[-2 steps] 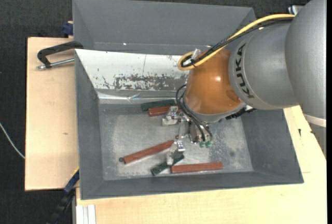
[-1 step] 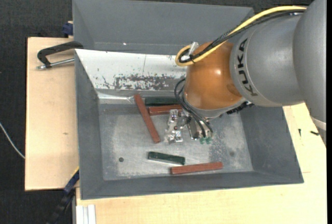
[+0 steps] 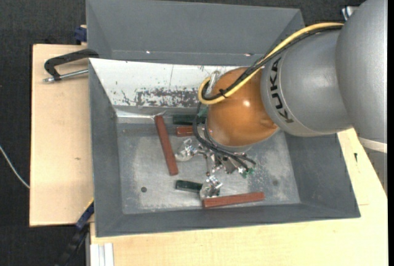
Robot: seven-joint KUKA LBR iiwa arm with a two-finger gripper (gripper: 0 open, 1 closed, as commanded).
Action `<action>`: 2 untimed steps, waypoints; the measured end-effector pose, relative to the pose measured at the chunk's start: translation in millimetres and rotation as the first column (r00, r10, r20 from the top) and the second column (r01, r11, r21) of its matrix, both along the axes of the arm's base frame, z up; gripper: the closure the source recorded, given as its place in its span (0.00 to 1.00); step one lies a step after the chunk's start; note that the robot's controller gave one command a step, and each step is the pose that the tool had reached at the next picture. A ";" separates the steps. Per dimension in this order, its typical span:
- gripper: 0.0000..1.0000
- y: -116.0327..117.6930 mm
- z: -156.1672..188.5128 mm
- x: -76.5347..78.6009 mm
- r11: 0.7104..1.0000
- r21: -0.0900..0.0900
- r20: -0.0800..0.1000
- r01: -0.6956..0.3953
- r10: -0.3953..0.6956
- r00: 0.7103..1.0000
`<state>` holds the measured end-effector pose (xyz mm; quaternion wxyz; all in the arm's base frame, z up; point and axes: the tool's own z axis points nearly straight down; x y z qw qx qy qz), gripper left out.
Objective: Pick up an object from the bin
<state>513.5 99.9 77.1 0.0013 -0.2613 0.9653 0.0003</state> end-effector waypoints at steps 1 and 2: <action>1.00 0.5 -1.0 -0.3 1.000 -0.003 -0.004 -0.003 0.003 1.000; 1.00 0.4 -1.0 -0.2 1.000 -0.002 -0.004 -0.003 0.003 1.000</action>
Offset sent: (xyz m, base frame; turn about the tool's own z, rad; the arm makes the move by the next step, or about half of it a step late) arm 0.0000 0.0000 0.0000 0.0000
